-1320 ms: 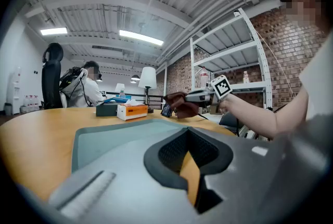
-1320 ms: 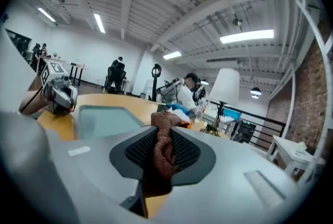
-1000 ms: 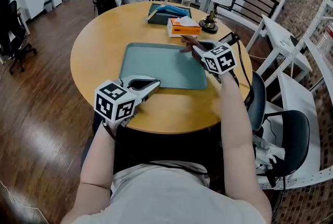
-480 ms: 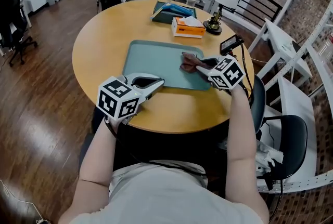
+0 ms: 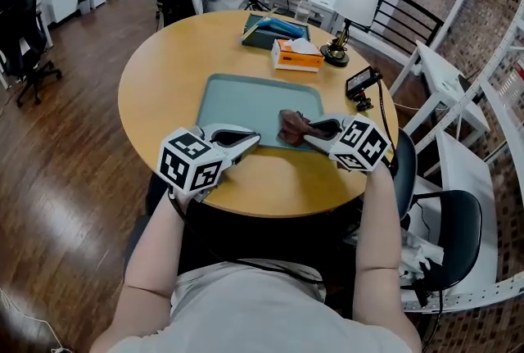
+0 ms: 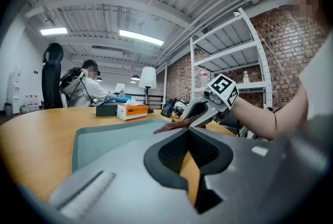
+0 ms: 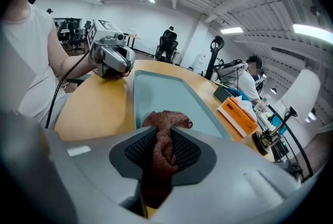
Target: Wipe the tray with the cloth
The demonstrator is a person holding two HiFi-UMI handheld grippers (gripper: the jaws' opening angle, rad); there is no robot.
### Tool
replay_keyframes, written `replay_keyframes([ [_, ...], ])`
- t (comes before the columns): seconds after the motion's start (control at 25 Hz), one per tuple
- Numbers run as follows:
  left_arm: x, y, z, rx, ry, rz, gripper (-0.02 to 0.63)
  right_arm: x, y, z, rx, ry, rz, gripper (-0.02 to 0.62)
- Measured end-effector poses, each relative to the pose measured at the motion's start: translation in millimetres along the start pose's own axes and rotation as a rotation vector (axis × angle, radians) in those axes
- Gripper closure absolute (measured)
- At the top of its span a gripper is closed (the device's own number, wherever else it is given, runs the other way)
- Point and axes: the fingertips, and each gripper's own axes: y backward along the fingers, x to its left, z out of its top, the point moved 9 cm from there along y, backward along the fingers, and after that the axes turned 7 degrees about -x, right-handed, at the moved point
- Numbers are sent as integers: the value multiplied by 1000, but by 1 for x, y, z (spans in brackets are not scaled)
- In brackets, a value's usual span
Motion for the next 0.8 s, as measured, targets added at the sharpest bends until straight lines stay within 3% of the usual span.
replay_keyframes([
  [0.16,-2,1,1,0,0,0,606,11,-10,22,-82,41,107,517],
  [0.28,-2,1,2,-1,-1,1,606,0,-21,23,-75,35,122,517],
  [0.8,-2,1,3,0,-3,0,606,-90,-74,15,-10,-8,-138,518],
])
